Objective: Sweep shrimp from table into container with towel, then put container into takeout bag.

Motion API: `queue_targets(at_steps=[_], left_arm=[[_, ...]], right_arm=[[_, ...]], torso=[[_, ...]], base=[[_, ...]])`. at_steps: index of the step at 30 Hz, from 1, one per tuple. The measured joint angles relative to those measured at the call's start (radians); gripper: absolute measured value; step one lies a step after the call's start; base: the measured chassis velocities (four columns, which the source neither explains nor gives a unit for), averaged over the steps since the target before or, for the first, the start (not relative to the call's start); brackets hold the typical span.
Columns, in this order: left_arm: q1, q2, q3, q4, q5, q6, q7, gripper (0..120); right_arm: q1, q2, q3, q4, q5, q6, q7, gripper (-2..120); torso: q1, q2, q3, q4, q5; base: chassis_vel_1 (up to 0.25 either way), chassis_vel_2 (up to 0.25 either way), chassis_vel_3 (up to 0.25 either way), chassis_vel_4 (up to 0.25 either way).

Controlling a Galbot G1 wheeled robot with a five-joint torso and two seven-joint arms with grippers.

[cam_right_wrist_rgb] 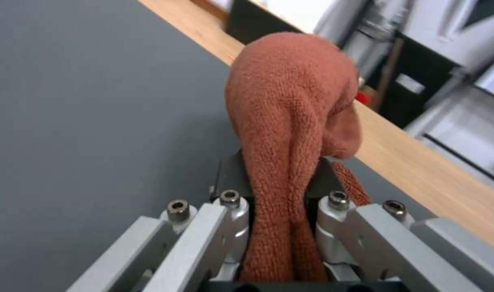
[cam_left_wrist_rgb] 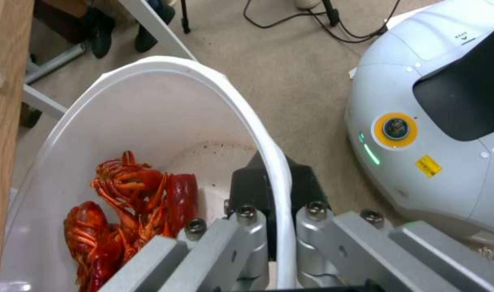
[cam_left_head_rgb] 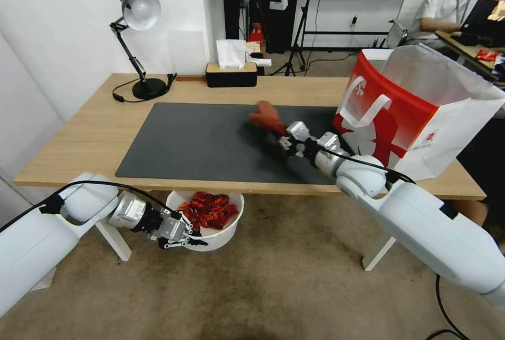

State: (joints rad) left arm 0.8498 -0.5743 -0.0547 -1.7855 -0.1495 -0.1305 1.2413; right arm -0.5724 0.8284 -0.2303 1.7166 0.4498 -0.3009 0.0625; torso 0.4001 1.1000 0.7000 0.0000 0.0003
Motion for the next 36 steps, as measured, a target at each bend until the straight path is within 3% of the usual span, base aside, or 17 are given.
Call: queue_targets(at_steps=[17, 21, 24, 36], left_arm=[[0.001, -0.005, 0.002, 0.003, 0.002, 0.0, 0.0, 0], [-0.001, -0.006, 0.003, 0.005, 0.002, 0.0, 0.001, 0], [-0.002, -0.007, 0.004, 0.005, 0.002, 0.0, 0.001, 0], [-0.002, -0.007, 0.004, 0.001, 0.003, 0.001, 0.001, 0]], right_arm=[[-0.104, 0.019, -0.002, -0.028, -0.015, -0.022, 0.128, 11], [-0.115, 0.015, 0.013, -0.017, -0.007, -0.023, 0.134, 22], [-0.121, 0.012, 0.027, -0.006, 0.0, -0.022, 0.14, 41], [-0.181, 0.007, 0.098, 0.062, 0.009, 0.023, 0.149, 77]], torso=[[0.0, 0.0, 0.0, 0.0, -0.0003], [0.0, 0.0, 0.0, 0.0, -0.0004], [0.0, 0.0, 0.0, 0.0, -0.0003], [0.0, 0.0, 0.0, 0.0002, -0.0003]], base=[[0.0, 0.0, 0.0, 0.0], [0.0, 0.0, 0.0, 0.0], [0.0, 0.0, 0.0, 0.0], [0.0, 0.0, 0.0, 0.0]])
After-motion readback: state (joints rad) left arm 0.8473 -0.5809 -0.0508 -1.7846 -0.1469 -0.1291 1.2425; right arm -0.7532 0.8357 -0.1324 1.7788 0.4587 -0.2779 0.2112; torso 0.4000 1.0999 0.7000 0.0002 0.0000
